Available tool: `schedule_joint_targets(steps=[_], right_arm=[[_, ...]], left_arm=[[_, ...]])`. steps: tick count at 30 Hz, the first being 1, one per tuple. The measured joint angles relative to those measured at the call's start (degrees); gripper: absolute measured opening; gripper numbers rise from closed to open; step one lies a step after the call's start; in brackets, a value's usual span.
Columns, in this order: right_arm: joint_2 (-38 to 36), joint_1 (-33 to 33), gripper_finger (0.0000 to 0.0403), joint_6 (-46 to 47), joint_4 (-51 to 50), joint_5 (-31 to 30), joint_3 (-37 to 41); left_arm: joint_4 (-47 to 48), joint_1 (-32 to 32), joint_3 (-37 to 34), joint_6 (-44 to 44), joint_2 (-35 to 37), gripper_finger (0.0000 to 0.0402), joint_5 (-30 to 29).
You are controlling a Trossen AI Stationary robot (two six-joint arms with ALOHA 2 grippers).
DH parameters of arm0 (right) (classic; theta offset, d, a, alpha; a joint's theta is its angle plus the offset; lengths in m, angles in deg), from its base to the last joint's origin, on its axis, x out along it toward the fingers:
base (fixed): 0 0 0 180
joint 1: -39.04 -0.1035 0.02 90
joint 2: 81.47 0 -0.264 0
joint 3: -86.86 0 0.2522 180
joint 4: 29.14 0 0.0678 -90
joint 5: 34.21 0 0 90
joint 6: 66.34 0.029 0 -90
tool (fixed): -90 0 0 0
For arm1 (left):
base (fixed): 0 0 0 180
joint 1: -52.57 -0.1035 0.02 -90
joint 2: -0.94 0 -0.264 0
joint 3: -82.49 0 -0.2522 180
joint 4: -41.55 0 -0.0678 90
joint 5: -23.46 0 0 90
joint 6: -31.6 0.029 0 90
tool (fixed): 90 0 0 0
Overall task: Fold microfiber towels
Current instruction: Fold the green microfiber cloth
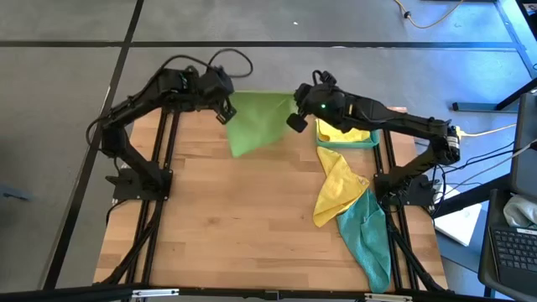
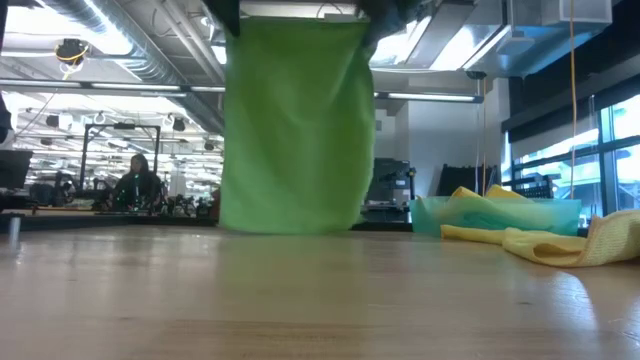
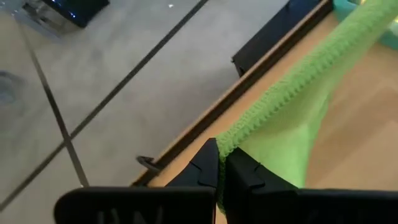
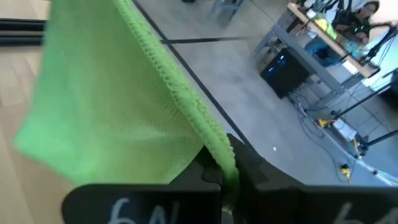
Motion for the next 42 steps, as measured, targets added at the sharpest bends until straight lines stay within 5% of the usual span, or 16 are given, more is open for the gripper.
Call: schedule_joint_targets(steps=[7,14,21,30,42], right_arm=[[-4.05,-1.75,0.0008,-2.19,-4.35,5.53,0.00],[-5.52,-4.60,0.0008,12.24,-21.09,36.54,1.79],[-5.43,-11.20,0.0008,16.52,-19.56,63.78,12.10],[-5.37,-19.54,0.0008,24.89,-10.98,66.33,22.80],[-5.41,-29.18,0.0008,31.34,7.19,70.31,35.11]], left_arm=[[3.46,1.56,0.04,-5.12,1.29,0.0000,11.60],[3.83,13.69,-0.24,-17.17,2.78,0.0000,17.98],[3.11,28.03,-8.94,-32.86,2.64,0.0000,30.84],[-18.90,46.02,-29.55,-52.75,2.60,0.0000,33.22],[-46.06,52.26,-44.52,-65.10,2.67,0.0000,31.53]])
